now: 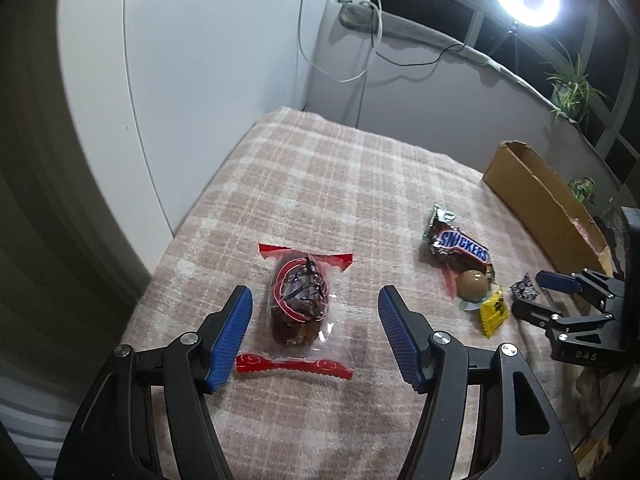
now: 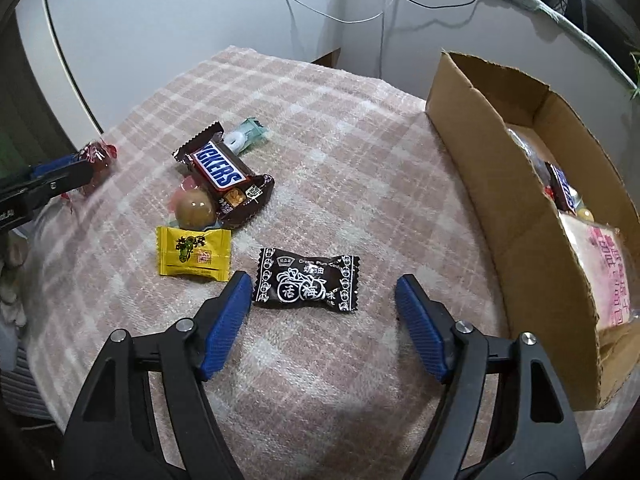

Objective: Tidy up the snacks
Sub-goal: 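Grasp the red-wrapped pastry with the left gripper while the right gripper grasps the black candy, then carry the red-wrapped pastry and black candy into the box and release both, then move both open grippers back over the remaining snacks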

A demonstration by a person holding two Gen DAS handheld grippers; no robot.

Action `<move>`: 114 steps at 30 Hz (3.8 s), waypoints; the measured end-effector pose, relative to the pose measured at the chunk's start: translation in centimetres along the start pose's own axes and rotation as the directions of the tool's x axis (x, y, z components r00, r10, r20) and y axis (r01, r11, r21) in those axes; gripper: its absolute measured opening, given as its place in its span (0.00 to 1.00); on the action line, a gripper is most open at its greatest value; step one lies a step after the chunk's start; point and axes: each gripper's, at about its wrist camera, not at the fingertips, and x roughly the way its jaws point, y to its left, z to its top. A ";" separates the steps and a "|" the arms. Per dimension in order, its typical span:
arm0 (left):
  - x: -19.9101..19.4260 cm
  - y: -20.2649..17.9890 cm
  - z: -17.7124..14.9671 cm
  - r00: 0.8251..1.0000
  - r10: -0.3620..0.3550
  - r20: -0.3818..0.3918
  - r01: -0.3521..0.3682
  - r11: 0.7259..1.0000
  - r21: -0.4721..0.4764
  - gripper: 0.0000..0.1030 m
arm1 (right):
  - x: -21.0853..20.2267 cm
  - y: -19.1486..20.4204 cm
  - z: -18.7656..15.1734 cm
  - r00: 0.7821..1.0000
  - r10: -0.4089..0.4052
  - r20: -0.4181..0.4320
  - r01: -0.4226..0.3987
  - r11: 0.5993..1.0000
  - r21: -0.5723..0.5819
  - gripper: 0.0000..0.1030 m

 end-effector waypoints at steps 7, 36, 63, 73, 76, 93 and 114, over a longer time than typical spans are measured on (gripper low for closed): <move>0.8 -0.1 -0.3 1.000 0.009 -0.012 -0.009 1.000 0.001 0.43 | -0.2 0.7 0.2 1.000 0.012 0.003 -0.012 0.999 -0.035 0.39; -3.4 -1.5 1.2 0.991 -0.090 0.100 0.092 0.996 -0.014 0.35 | -5.9 -1.8 0.1 0.989 0.061 0.132 -0.067 0.997 0.042 0.33; 0.5 -16.5 10.1 0.946 -0.305 0.106 0.287 0.944 0.160 0.35 | -11.1 -16.5 4.1 0.971 -0.078 0.226 0.034 0.980 0.195 0.33; 3.8 -21.8 12.3 0.934 -0.354 0.053 0.338 0.920 0.200 0.35 | -8.8 -20.9 6.1 0.975 -0.084 0.205 0.032 0.969 0.247 0.33; 4.9 -23.0 12.4 0.934 -0.356 0.036 0.341 0.917 0.207 0.35 | -7.8 -21.7 6.6 0.978 -0.084 0.191 0.033 0.967 0.254 0.33; 7.9 -25.1 12.1 0.927 -0.373 -0.034 0.372 0.907 0.198 0.36 | -5.3 -23.0 6.7 0.985 -0.085 0.149 0.045 0.965 0.258 0.43; 1.7 -21.9 11.9 0.923 -0.381 0.062 0.362 0.910 0.200 0.39 | -10.0 -19.6 5.4 0.975 -0.082 0.208 0.031 0.971 0.238 0.45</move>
